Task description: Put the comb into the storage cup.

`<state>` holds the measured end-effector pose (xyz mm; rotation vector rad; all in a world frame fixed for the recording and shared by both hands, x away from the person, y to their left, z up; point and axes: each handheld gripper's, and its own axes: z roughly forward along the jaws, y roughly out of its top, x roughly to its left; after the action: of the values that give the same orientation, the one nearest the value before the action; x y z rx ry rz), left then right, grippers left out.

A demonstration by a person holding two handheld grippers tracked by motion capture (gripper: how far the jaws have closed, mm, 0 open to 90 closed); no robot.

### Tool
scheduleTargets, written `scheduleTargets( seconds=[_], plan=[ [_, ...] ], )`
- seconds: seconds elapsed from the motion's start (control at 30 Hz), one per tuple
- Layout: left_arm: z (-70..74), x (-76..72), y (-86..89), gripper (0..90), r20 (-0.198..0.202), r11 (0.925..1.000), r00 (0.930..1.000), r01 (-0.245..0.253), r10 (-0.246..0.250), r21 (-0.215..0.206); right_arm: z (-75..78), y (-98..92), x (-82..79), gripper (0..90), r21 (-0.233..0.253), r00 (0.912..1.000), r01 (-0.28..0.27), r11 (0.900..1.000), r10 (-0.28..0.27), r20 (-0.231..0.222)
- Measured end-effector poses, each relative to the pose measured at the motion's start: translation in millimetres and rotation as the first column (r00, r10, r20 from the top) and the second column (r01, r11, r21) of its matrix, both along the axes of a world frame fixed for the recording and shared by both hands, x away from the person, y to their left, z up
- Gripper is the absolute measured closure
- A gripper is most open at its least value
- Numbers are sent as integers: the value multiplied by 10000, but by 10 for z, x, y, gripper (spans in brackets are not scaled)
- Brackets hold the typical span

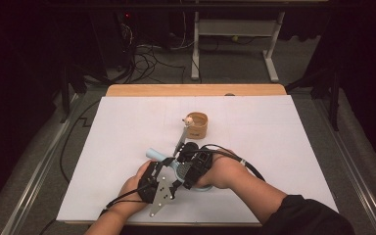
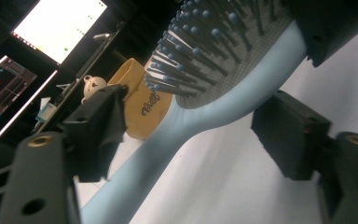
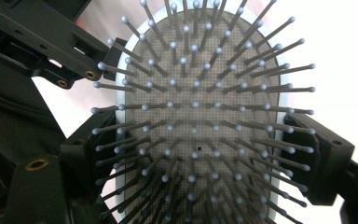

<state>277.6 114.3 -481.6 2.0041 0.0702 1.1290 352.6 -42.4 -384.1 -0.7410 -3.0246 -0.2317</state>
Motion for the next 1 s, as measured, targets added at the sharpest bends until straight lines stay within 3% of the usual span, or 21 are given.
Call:
scheduleTargets(
  seconds=[0.4,0.83,1.0],
  plan=[
    [-27,-32,-14,433,556,9990,9985,-25,0,450,-11,23,-2,206,14,9999,60,10000,-60,-98],
    [-53,-51,-32,472,1030,9971,9946,-193,117,733,-10,22,8,206,15,9997,193,9998,-193,-138],
    [-53,-39,-25,474,971,9969,9950,-302,231,723,-14,19,10,206,30,9998,185,9998,-185,-121]
  ],
)
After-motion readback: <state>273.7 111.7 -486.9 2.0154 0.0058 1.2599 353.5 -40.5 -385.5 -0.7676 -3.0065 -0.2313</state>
